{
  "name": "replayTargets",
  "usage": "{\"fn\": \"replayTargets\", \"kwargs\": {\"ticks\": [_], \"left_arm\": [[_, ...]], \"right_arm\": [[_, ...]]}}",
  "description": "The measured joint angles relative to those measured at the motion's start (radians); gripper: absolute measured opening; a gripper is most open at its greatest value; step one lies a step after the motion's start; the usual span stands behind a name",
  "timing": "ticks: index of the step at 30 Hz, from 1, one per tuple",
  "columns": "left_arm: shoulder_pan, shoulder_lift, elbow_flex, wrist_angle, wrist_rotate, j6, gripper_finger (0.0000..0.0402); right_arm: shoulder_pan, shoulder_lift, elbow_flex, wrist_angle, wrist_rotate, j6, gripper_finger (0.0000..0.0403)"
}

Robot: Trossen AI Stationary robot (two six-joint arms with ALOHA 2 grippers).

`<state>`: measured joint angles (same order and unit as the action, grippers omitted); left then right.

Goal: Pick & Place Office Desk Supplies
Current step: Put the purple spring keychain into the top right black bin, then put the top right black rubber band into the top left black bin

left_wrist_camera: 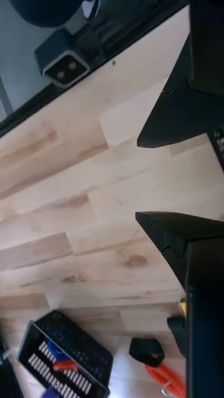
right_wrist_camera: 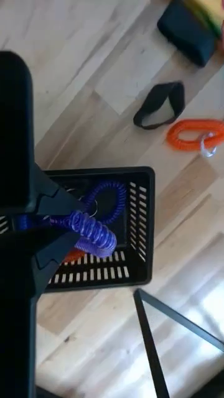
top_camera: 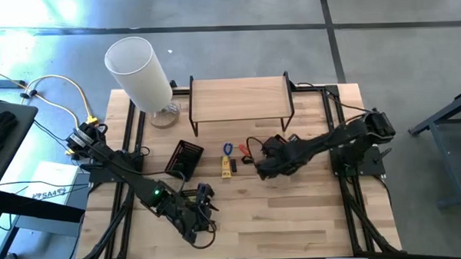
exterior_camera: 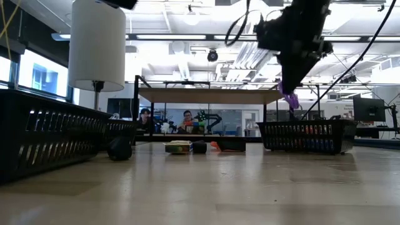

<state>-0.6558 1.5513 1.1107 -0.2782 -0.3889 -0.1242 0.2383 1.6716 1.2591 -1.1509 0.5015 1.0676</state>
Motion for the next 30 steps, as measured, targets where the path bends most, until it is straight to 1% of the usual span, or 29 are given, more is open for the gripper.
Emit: {"fn": "replayTargets", "kwargs": {"ticks": [6,9,12,16,20,22,27,30], "left_arm": [[-0.036,0.0,0.0,-0.007,0.0,0.0,0.0172],[-0.054,0.0,0.0,-0.015,0.0,-0.003,0.0172],[-0.072,0.0,0.0,-0.026,0.0,-0.004,0.0172],[-0.091,-0.001,0.0,-0.046,0.0,-0.005,0.0172],[-0.105,-0.001,0.0,-0.058,0.0,-0.03,0.0172],[-0.11,-0.002,0.0,-0.062,0.0,-0.034,0.0172],[-0.116,-0.002,0.0,-0.071,0.0,-0.034,0.0172],[-0.116,-0.002,0.0,-0.079,0.0,-0.039,0.0172]], "right_arm": [[-0.074,0.058,0.0,0.016,-0.071,-0.04,0.0006],[-0.102,0.086,0.0,0.023,-0.073,-0.048,0.0015],[-0.118,0.093,-0.001,0.032,-0.086,-0.043,0.0037],[-0.121,0.101,-0.001,0.056,-0.1,-0.042,0.0078],[-0.121,0.1,-0.001,0.054,-0.1,-0.025,0.0117],[-0.121,0.1,-0.001,0.052,-0.083,-0.026,0.0131],[-0.116,0.031,0.006,0.023,-0.034,-0.025,0.0151],[-0.084,-0.034,0.008,0.057,-0.003,-0.022,0.0153]]}}
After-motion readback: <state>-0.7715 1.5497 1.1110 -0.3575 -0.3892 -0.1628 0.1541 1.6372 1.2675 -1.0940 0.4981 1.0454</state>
